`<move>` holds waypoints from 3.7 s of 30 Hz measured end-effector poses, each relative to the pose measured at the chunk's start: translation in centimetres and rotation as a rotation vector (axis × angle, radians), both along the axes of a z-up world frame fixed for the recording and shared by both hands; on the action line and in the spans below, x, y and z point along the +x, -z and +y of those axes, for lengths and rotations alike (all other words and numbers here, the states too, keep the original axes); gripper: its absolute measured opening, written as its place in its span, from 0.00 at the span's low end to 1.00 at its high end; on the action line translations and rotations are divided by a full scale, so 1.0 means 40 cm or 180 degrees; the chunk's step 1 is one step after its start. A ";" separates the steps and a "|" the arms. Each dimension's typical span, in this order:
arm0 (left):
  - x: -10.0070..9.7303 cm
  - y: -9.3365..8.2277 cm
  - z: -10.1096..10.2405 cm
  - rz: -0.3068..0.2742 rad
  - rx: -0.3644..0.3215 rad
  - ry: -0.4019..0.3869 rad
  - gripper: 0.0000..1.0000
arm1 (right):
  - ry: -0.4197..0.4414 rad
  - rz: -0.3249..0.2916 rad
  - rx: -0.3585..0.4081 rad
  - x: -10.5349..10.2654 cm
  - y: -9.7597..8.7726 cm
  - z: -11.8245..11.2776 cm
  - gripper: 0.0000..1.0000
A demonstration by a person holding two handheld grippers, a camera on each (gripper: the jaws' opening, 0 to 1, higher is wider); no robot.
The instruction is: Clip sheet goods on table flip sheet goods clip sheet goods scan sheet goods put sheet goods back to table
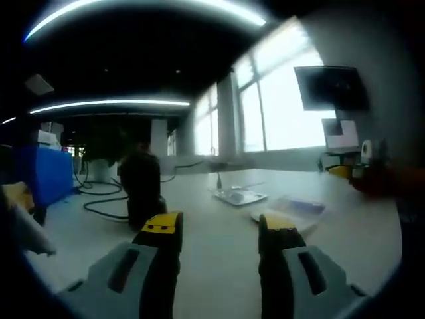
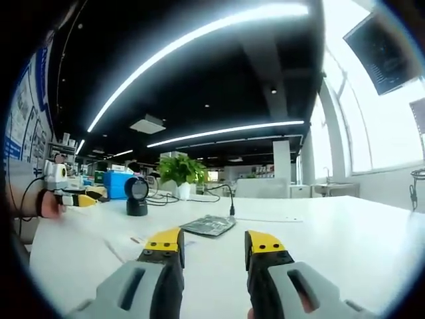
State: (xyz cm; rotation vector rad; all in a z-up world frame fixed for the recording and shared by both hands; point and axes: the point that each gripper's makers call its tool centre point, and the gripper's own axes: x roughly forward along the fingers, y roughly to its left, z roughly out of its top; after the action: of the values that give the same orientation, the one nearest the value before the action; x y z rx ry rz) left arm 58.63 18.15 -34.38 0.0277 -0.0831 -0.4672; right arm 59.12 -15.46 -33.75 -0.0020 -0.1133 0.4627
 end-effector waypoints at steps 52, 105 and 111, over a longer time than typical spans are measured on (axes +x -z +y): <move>-0.008 -0.001 -0.008 -0.0025 0.0025 0.0053 0.38 | 0.0086 0.0066 0.0157 0.007 -0.009 -0.023 0.32; -0.004 0.004 -0.002 -0.0008 0.0055 0.0015 0.38 | -0.0532 0.0314 -0.0195 -0.035 -0.058 0.288 0.37; -0.004 0.004 -0.005 -0.0012 0.0065 0.0025 0.38 | -0.0613 0.0333 -0.0345 -0.041 -0.032 0.321 0.37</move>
State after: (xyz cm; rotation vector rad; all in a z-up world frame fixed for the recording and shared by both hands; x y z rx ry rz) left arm 58.46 17.96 -34.55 0.0483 -0.0822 -0.4758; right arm 57.46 -2.61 -32.46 -0.0736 0.0149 0.6599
